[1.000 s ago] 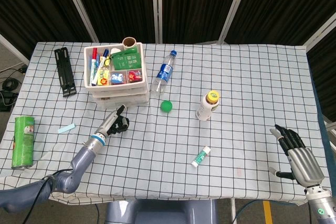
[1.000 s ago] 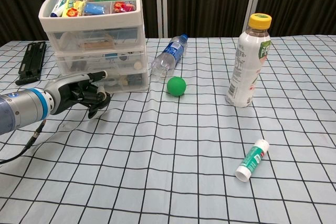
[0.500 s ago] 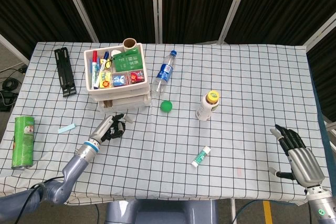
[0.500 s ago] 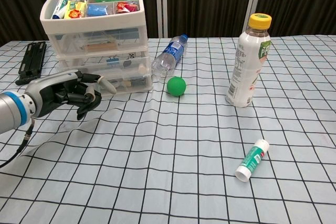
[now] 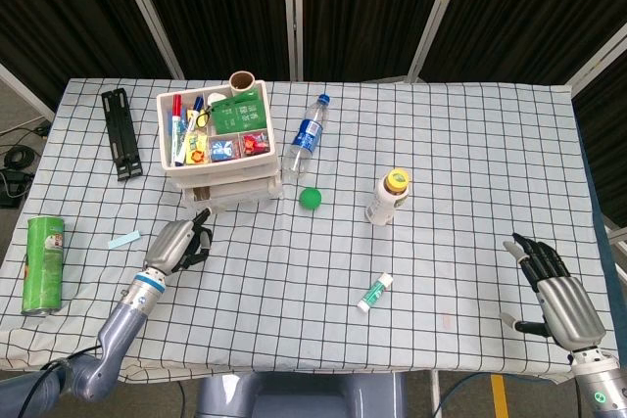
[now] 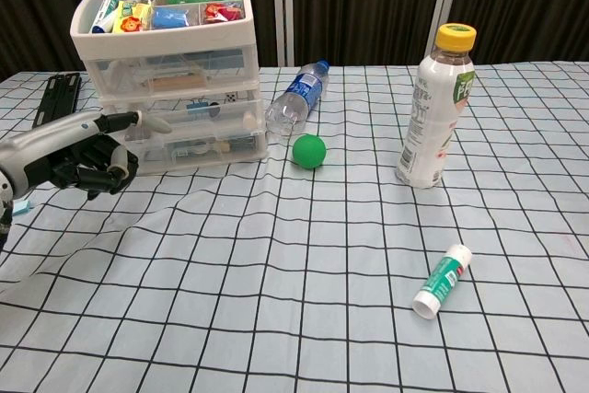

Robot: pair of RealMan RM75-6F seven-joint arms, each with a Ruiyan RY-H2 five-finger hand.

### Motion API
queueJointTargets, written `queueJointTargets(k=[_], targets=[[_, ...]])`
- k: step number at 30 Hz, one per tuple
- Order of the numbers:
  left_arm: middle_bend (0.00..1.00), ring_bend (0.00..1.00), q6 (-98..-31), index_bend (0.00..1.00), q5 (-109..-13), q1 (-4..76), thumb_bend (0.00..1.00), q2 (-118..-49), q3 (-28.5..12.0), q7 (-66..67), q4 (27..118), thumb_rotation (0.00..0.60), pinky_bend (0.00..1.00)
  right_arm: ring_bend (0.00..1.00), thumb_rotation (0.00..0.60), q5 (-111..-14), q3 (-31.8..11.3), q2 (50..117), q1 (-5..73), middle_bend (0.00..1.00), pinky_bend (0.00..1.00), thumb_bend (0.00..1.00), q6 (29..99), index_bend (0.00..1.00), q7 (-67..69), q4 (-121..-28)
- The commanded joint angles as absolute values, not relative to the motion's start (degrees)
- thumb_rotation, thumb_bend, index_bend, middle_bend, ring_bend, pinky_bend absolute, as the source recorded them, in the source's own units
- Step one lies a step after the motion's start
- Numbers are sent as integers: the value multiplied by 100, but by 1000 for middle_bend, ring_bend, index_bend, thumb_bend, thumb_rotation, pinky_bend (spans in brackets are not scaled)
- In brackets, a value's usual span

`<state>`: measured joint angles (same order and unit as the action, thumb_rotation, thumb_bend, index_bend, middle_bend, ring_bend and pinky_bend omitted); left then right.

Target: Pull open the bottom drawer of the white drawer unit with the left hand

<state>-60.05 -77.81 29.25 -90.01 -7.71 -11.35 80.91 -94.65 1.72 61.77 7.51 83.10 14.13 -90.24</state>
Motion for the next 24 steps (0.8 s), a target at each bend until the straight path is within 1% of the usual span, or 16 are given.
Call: queueJointTargets(k=[1,6,8,12,17,22,24], targets=[[739,769,-6904,95,-7843,2726,815,-8928,-777,851,8571,600,696,0,600,-9468,176,6170,749,0,0,17,8311,0,1413,-9035],[743,770,-6996,79,-7451,2692,812,-8739,-915,1673,9260,600,696,0,600,-9467,180,6143,739,0,0,17,8321,0,1424,-9058],[743,770,-6994,51,-7262,2699,810,-8678,-976,1922,9417,600,696,0,600,-9470,179,6131,733,0,0,17,8337,0,1436,-9066],[743,771,-6909,45,-6707,2731,810,-8588,-1070,2453,9713,600,697,0,600,-9464,173,6113,731,0,0,17,8344,0,1463,-9075],[747,775,-6886,74,-6196,2822,810,-8519,-1190,2908,9916,600,701,0,600,-9471,170,6094,726,0,0,17,8364,0,1487,-9087],[750,778,-6712,105,-5676,2928,810,-8453,-1242,3122,9993,600,701,0,600,-9471,172,6090,727,0,0,17,8356,0,1494,-9086],[750,778,-6690,112,-5615,2950,810,-8449,-1243,3148,9981,600,701,0,600,-9473,172,6090,727,0,0,17,8358,0,1492,-9086]])
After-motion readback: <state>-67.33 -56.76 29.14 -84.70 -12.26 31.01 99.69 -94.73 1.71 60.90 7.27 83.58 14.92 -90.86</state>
